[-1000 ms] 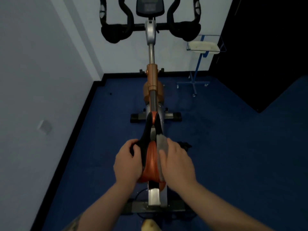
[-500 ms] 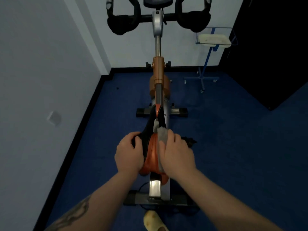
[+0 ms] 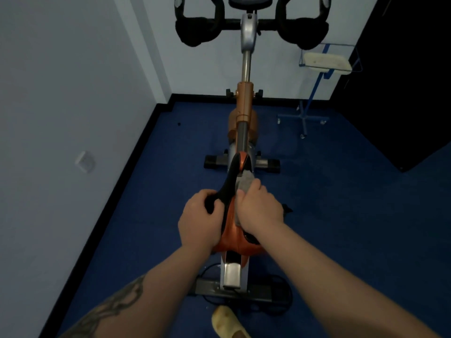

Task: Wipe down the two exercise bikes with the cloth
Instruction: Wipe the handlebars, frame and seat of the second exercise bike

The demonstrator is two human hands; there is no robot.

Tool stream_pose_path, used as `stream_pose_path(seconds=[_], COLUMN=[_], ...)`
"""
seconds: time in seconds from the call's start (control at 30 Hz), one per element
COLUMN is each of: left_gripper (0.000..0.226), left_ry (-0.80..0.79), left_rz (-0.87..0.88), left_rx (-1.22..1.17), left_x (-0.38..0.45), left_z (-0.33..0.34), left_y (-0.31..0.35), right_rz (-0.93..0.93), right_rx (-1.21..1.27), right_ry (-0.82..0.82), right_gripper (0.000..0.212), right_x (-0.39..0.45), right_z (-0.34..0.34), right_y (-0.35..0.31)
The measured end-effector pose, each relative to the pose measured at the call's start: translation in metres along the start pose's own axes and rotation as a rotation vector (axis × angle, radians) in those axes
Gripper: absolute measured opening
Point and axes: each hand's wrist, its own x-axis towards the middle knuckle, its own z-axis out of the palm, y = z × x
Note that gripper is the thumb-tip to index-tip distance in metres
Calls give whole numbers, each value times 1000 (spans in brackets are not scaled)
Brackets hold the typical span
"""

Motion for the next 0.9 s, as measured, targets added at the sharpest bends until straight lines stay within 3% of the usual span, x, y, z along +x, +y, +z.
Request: stream_pose_path(seconds=[0.1,0.17,0.27,0.33,0.4,0.53,0.7,0.83,0.9], left_gripper=[19,24,26,26,25,26,27,28,29], left_ry=[-67,-96,-123,-150,-168,-186,-218,-221,-225], left_rz=[47,70,92,87,75,69,70,68,71], left_rx=[31,46,37,6,-26,-21,-11,-43,-41], left_x=[2,2,3,3,4,3,3,4,4], left_z=[-1,-1,-2,-4,-6,-6,-8,-8,-7], left_y=[-2,-2,-3,-3,-1,-1,-4,-5,-6], right_rz=[-133,-166,-77,-40,-52,-130,27,-55,-77], right_rx=[-226,-264,-72,44,88,24,80,-6,-25], right_ry=[115,78,-7,27,70,83,-82,90,50], right_gripper=[65,67,60,47,49,60,42,53,51], right_x=[-44,-46,-4,9,-8,-54,8,-30,-27], right_z=[8,6,2,-1,-1,0,-9,0,-2], right_y=[10,17,11,8,12,23,10,12,16])
